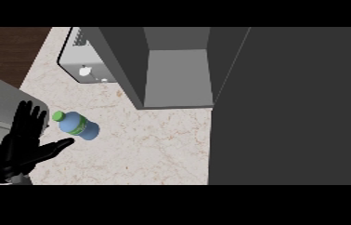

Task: Pick up the bottled water, place it into the cabinet and close the cabinet

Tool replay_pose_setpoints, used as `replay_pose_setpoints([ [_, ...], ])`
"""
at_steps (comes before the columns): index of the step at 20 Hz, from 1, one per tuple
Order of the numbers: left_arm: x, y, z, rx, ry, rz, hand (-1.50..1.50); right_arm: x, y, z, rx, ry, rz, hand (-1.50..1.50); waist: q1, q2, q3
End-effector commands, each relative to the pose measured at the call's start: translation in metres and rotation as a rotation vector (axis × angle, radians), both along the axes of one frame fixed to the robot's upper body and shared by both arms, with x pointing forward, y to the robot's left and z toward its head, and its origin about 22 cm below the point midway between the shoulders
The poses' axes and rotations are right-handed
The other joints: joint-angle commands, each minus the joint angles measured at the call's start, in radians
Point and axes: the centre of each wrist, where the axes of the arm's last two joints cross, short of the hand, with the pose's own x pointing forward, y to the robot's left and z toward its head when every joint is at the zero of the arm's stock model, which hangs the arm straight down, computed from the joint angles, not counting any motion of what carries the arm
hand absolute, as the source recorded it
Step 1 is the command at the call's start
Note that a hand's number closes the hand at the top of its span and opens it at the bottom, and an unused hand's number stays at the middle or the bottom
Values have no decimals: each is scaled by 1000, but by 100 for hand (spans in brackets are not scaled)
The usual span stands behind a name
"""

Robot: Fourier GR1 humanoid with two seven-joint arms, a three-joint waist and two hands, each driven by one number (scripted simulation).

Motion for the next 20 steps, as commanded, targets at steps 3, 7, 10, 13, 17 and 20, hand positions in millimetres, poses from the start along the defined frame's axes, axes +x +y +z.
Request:
replay_pose_setpoints([
  [3,3,14,-40,-24,32,-21,-150,-18,-5,40,-54,-79,-26,-150,-1,1,-1],
  [7,-1,12,-71,-62,3,-69,-150,-16,-5,35,-61,-72,-7,-150,-1,5,-2],
  [10,-2,-4,-90,-38,2,-64,-150,-26,-9,38,-52,-61,-15,-150,-15,2,-1],
  [13,3,-8,-102,-48,-6,-88,-150,-24,-11,28,-67,-64,21,-150,-16,4,-2],
  [17,8,-12,-109,-128,-53,-101,150,-27,-5,36,-54,-72,-7,-150,-15,6,-4],
  [20,15,-31,-118,-70,-86,-89,150,-24,-7,24,-52,-62,-6,-150,-15,8,-3],
])
